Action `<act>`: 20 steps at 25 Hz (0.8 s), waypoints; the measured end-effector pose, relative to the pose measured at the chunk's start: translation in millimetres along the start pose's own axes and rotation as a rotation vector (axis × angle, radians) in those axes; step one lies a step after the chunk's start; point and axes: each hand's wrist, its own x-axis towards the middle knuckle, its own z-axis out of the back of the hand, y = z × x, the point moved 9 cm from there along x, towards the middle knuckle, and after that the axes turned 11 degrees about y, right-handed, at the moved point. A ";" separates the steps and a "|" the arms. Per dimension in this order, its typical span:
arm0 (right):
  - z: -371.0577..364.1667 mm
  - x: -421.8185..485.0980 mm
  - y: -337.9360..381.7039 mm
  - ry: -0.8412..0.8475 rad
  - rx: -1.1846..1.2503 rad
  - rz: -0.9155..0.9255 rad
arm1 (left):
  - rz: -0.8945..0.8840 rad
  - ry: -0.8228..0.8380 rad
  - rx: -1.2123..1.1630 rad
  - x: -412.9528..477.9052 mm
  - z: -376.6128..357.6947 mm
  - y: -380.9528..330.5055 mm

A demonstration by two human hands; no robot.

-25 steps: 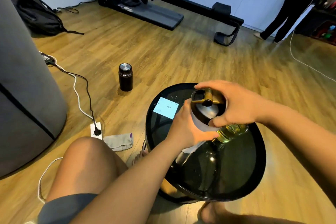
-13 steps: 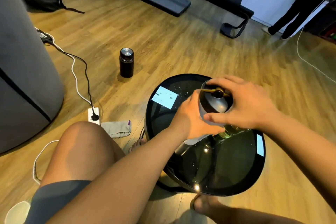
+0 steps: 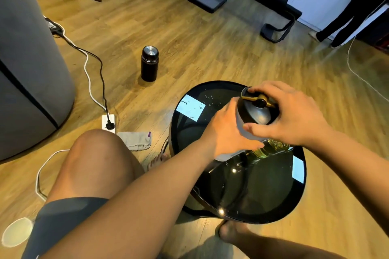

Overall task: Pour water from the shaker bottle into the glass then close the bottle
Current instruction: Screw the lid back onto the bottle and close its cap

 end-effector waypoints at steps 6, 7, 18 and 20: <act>-0.5 -3.8 -1.5 -0.026 -0.012 0.027 | -0.010 0.002 -0.013 0.0 -1.5 2.2; -2.0 -5.4 0.9 -0.037 -0.040 0.052 | -0.023 0.004 -0.006 -0.2 -1.9 1.6; 10.8 9.0 -29.6 0.201 -0.049 -0.346 | 0.088 0.002 0.035 -1.3 -3.3 5.4; 14.3 10.8 -37.1 0.265 -0.029 -0.346 | 0.095 0.010 0.040 0.0 -4.1 5.7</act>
